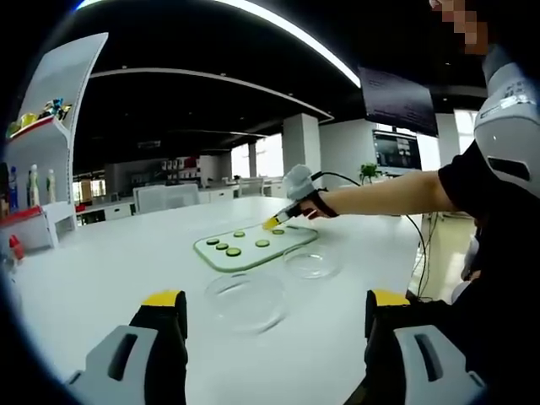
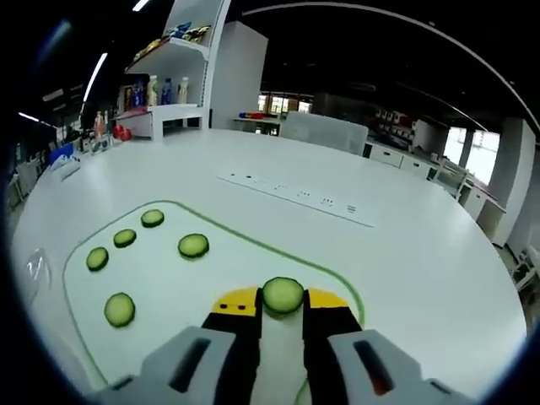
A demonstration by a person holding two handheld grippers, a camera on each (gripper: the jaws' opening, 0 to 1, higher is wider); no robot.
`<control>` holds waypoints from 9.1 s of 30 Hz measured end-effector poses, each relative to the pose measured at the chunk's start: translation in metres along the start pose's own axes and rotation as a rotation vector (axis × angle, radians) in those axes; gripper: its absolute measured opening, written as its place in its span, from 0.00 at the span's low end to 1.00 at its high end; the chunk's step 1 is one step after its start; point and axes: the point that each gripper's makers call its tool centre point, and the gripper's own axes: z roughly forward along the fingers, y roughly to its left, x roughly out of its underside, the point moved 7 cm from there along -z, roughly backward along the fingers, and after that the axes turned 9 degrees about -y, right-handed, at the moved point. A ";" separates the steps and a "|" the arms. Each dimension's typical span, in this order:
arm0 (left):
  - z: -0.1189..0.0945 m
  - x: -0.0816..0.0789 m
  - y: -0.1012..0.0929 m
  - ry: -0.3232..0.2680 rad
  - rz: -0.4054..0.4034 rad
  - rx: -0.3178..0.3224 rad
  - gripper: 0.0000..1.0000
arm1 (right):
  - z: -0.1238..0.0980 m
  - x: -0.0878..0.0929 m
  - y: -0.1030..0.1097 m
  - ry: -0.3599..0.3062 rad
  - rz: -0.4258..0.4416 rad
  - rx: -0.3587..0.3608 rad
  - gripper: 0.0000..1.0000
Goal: Open the petri dish lid, add cucumber slices into the petri dish, and close the lid
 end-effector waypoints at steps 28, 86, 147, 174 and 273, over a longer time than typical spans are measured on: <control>-0.001 -0.006 -0.007 0.001 0.017 0.017 0.86 | -0.077 -0.046 0.009 -0.170 -0.022 -0.106 0.15; 0.008 -0.006 -0.013 -0.008 -0.007 0.044 0.86 | -0.164 0.004 0.140 -0.068 -0.135 -0.494 0.15; 0.010 0.003 -0.014 0.023 -0.009 0.047 0.86 | -0.156 0.034 0.148 0.078 -0.115 -0.533 0.20; 0.009 0.000 -0.006 0.022 0.009 0.046 0.86 | -0.176 0.030 0.130 -0.112 -0.077 -0.526 0.97; 0.056 0.036 0.076 0.036 0.019 0.448 0.78 | -0.126 0.009 0.230 -0.139 -0.284 -1.046 0.79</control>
